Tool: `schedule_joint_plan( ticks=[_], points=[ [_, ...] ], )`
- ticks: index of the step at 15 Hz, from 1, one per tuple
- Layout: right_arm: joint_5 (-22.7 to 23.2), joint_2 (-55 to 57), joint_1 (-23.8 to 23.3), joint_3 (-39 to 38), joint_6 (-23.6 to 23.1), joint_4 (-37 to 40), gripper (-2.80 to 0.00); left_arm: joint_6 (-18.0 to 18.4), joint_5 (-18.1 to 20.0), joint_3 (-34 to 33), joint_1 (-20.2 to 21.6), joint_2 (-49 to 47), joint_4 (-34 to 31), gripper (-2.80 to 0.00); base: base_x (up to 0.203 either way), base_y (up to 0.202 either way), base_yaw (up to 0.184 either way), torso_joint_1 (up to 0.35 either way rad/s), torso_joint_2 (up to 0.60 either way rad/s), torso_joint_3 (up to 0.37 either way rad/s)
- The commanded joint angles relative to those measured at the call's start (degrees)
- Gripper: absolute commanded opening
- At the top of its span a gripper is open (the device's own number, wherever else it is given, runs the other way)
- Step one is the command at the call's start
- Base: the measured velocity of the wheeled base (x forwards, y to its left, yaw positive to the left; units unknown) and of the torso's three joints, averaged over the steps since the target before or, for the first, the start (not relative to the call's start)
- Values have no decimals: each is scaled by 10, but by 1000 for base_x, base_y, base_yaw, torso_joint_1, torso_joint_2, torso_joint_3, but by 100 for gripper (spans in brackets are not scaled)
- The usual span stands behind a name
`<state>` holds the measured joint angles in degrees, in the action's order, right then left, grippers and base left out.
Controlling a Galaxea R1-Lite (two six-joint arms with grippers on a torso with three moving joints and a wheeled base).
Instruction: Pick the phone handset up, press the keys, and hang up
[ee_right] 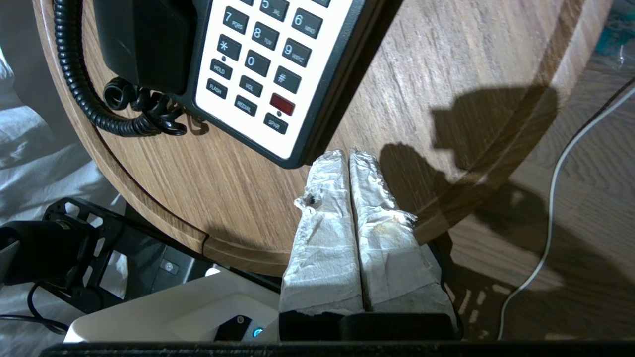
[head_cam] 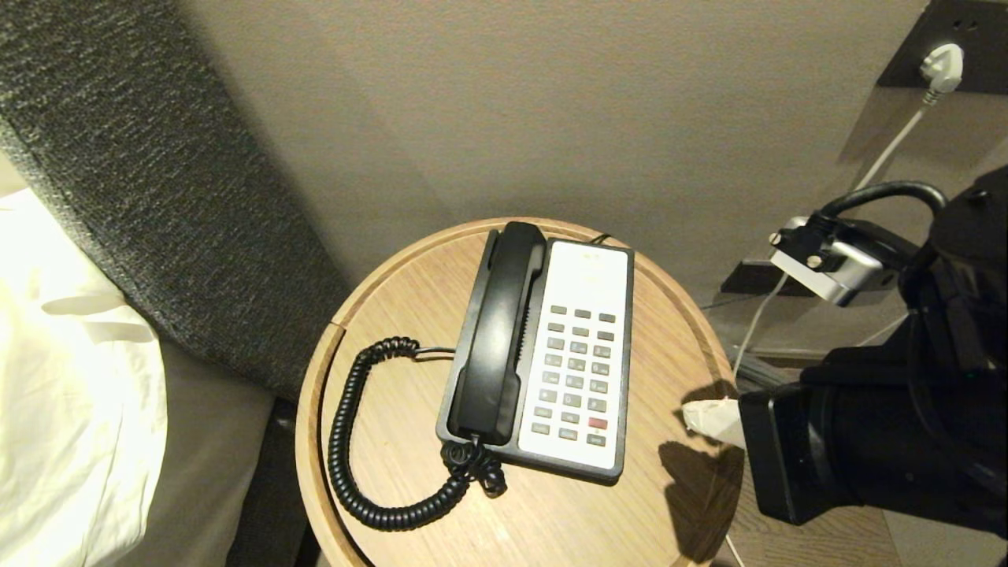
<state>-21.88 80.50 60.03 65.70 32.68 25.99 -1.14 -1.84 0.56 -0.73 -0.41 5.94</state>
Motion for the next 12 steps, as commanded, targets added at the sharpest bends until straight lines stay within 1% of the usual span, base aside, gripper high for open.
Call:
schedule_joint_plan(
  ticks=[1,2,3,4,5,6,7,9,12],
  points=[
    [-2,-9,1,-7,2,0,-280,32,13,-26,1,3,1,-280,0,0,0,0,0,0],
    [-2,-13,1,-7,2,1,-280,59,24,-24,1,3,-19,-280,0,0,0,0,0,0],
    [-2,-17,1,-7,2,3,-280,63,28,-18,1,2,-36,-280,0,0,0,0,0,0],
    [-2,-21,0,-7,2,5,-280,57,27,-20,1,3,-31,-280,0,0,0,0,0,0],
    [-1,-23,0,-10,2,4,-280,56,29,-26,1,3,-12,-280,0,0,0,0,0,0],
    [-2,-23,0,-16,2,1,-280,64,29,-28,1,3,-4,-280,0,0,0,0,0,0],
    [-2,-24,0,-17,2,1,-280,61,30,-29,1,3,-6,-280,0,0,0,0,0,0],
    [-1,-35,0,-23,2,1,-280,44,28,-29,1,3,-3,-280,0,0,0,0,0,0],
    [-1,-47,-12,-59,2,-11,-280,40,27,-29,1,3,-2,-280,0,0,0,0,0,0]
  ],
)
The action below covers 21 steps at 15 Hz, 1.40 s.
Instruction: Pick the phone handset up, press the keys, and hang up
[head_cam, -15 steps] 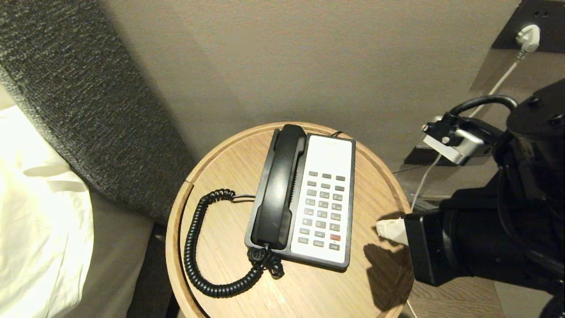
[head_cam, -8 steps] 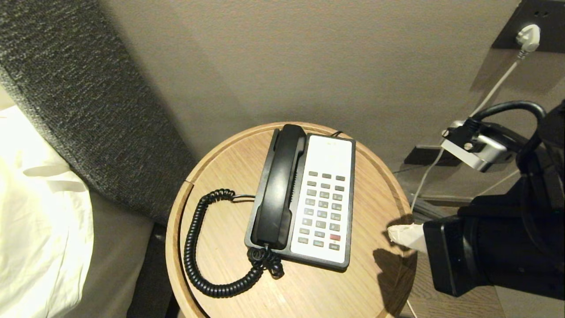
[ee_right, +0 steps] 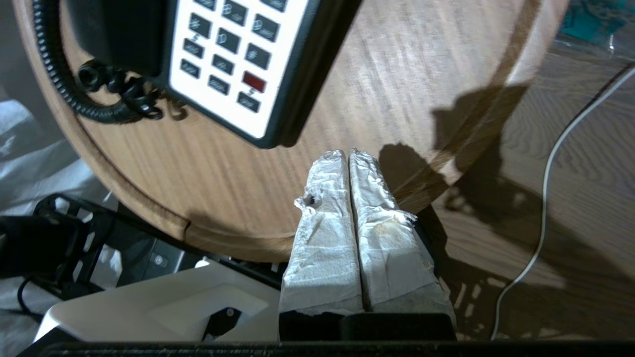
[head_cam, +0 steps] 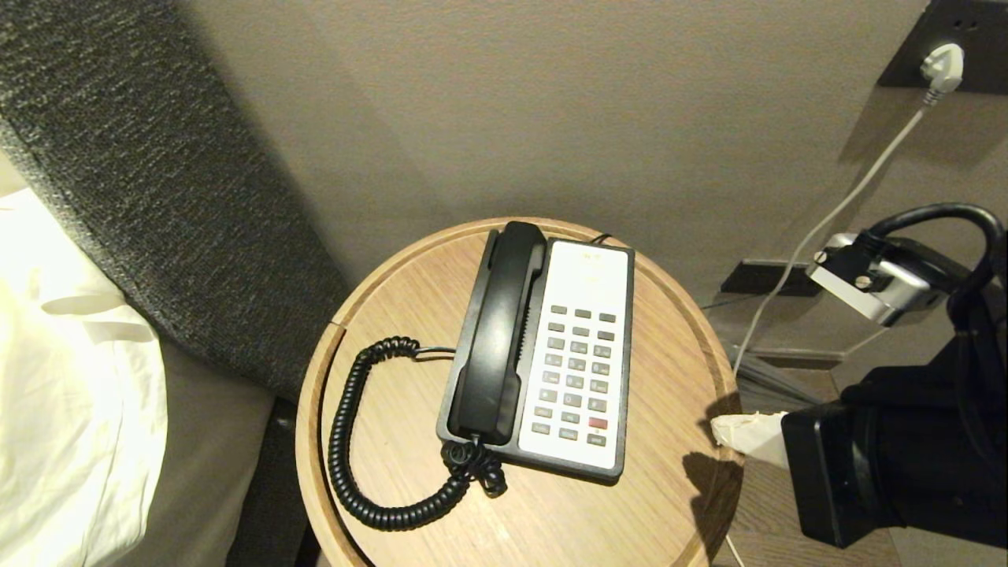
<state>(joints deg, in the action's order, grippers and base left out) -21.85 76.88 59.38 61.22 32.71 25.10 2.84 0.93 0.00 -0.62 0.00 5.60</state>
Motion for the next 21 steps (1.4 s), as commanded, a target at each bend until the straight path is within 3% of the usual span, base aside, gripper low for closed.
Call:
schedule_joint_plan(
  ticks=[1,4,5,7,10,12,17,19,21],
  points=[
    [-2,-23,-11,-19,2,0,-280,1,0,-23,0,-1,1,-280,0,0,0,0,0,0],
    [0,-81,-62,-41,3,6,-280,1,0,-23,0,-1,1,-280,0,0,0,0,0,0],
    [2,-101,-109,-53,3,5,-280,1,0,-23,0,-1,0,-280,0,0,0,0,0,0],
    [24,-152,-237,-84,-3,4,-280,1,0,-23,0,0,1,-280,0,0,0,0,0,0],
    [129,-283,-454,-174,-64,-1,-280,1,0,-23,0,0,0,-280,0,0,0,0,0,0],
    [202,-399,-548,-261,-117,-25,-280,1,0,-23,0,-1,0,-280,0,0,0,0,0,0],
    [283,-593,-644,-440,-212,-90,-280,1,0,-23,0,-1,1,-280,0,0,0,0,0,0],
    [287,-615,-646,-492,-235,-122,-280,0,0,-23,0,-1,0,-280,0,0,0,0,0,0],
    [285,-614,-645,-563,-251,-213,-280,1,0,-23,0,-1,0,-280,0,0,0,0,0,0]
  ],
)
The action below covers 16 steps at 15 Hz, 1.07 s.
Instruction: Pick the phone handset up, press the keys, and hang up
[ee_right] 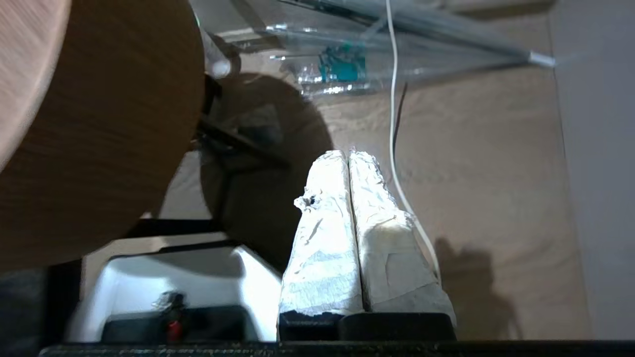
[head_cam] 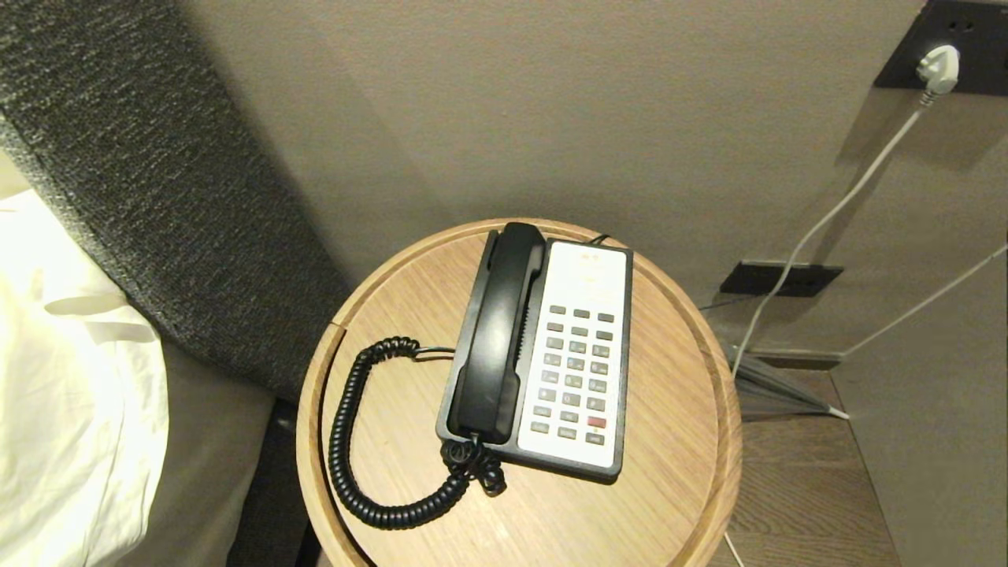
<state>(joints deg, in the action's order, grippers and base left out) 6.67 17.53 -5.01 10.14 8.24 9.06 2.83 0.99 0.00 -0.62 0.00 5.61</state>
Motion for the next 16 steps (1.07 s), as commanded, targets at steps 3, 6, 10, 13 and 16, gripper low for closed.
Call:
schedule_joint_plan(
  ticks=[3,6,10,13,16],
  points=[
    [-16,-33,53,-85,-67,-85,-280,1,0,-23,0,-1,0,-280,0,0,0,0,0,0],
    [-52,-87,45,-87,-92,-56,-280,0,-1,-23,0,-1,1,-280,0,0,0,0,0,0],
    [-65,-165,43,-97,-56,-84,-280,1,0,-23,0,-1,1,-280,0,0,0,0,0,0],
    [-67,-163,44,-99,-59,-87,-280,0,-1,-23,0,-1,1,-280,0,0,0,0,0,0],
    [-65,-167,44,-103,-90,-93,-280,1,0,-23,0,-1,1,-280,0,0,0,0,0,0]
  ],
)
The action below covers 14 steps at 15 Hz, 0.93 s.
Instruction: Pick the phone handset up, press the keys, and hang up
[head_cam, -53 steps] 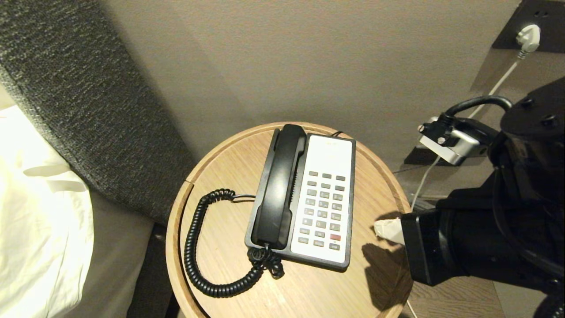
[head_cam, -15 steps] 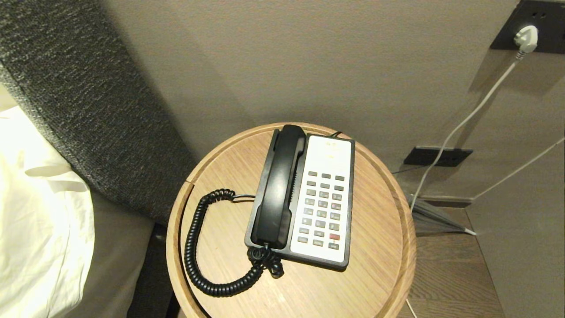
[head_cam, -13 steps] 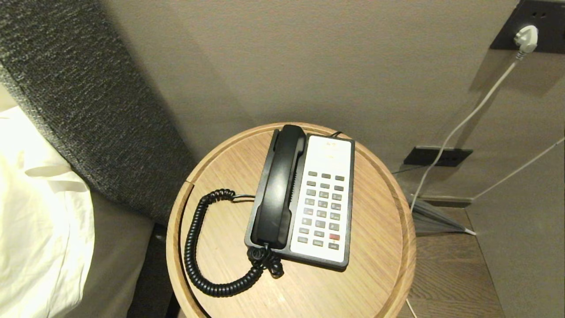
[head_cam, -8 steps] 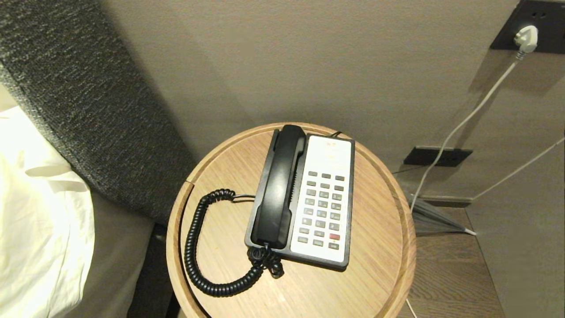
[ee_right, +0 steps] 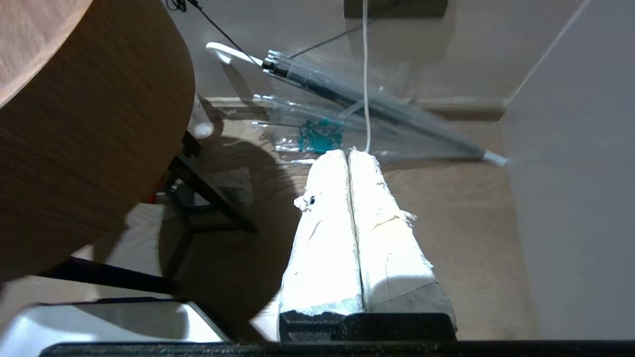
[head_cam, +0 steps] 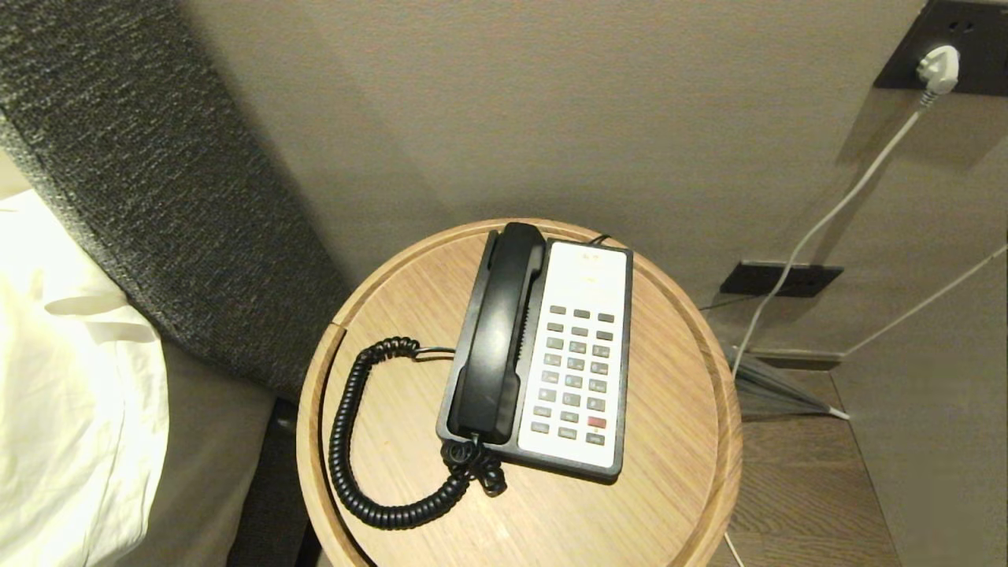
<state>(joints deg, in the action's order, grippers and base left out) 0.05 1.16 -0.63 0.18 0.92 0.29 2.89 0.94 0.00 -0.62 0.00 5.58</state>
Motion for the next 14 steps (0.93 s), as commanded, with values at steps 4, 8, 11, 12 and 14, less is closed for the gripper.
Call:
schedule_joint_plan(
  ticks=[4,8,11,12,14],
  points=[
    [3,-4,0,-13,-12,-33,-280,0,0,-23,0,0,1,-280,0,0,0,0,0,0],
    [2,-4,0,-14,-9,-33,-280,0,0,-23,0,0,1,-280,0,0,0,0,0,0],
    [0,-4,-1,-14,3,-34,-280,0,0,-23,0,-1,0,-280,0,0,0,0,0,0],
    [0,-4,-1,-14,4,-35,-280,0,0,-23,0,0,0,-280,0,0,0,0,0,0],
    [0,-4,0,-14,4,-35,-280,0,0,-23,0,-1,1,-280,0,0,0,0,0,0]
  ],
)
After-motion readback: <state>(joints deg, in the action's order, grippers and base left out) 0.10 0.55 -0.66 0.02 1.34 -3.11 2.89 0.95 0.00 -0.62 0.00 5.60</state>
